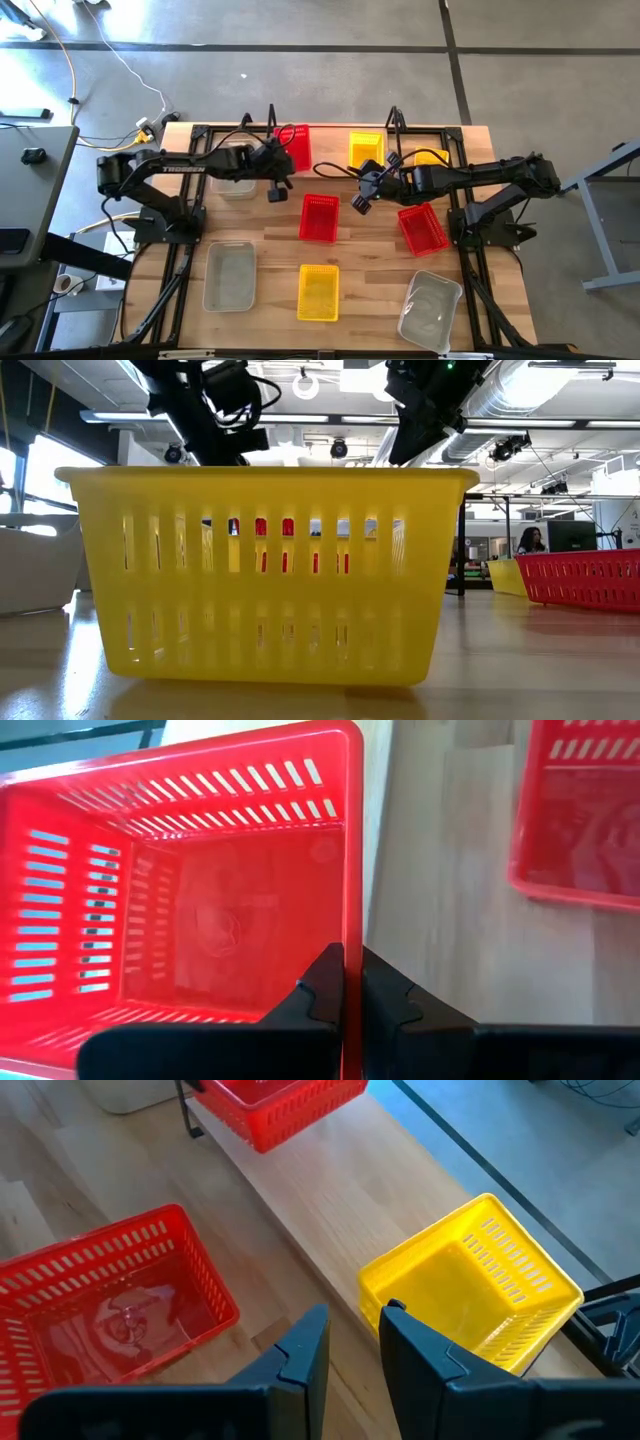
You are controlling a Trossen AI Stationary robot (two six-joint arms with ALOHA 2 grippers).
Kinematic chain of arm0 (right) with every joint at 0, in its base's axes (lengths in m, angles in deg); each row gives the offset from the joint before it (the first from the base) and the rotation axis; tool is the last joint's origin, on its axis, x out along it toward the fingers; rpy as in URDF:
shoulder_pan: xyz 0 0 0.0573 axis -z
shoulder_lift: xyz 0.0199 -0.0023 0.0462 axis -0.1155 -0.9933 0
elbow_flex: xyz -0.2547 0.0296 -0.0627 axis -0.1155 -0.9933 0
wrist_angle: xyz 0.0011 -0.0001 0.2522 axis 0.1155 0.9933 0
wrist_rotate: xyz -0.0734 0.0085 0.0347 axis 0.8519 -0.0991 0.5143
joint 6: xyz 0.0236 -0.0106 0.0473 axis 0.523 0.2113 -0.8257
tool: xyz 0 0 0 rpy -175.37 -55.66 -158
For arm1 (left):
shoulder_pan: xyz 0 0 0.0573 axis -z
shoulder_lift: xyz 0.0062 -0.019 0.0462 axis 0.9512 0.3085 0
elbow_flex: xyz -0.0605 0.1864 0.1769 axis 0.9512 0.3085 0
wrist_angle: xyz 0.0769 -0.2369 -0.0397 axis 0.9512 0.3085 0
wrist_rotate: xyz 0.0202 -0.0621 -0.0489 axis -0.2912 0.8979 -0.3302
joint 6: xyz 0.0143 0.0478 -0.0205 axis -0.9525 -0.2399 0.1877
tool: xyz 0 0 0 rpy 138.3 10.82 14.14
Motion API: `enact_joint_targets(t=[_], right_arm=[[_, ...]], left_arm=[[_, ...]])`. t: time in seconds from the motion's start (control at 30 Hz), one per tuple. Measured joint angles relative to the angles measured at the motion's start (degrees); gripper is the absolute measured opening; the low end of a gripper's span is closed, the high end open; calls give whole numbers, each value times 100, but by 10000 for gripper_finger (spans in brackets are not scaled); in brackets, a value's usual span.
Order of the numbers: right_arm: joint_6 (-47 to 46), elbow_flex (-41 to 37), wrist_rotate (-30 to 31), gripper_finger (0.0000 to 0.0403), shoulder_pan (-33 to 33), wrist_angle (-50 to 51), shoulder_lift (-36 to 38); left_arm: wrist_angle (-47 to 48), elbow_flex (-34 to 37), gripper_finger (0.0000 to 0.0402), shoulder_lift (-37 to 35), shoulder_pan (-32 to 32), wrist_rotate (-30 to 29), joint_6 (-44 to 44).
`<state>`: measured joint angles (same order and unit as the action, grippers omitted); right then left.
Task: Stack baskets on shelf by color
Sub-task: Put the left red bin on the shelf
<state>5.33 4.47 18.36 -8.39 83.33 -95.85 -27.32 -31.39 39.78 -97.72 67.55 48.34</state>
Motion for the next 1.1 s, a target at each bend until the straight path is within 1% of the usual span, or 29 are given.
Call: enact_joint_targets(t=[0.53,0.73,1.1], right_arm=[[2,0,-1,77,0,7,0],[1,0,-28,77,0,7,0],[1,0,-44,77,0,7,0]], left_arm=[[-38,5,0,24,-4,212,-345],[261,-4,0,21,0,380,-354],[251,7,1,31,57,269,-487]])
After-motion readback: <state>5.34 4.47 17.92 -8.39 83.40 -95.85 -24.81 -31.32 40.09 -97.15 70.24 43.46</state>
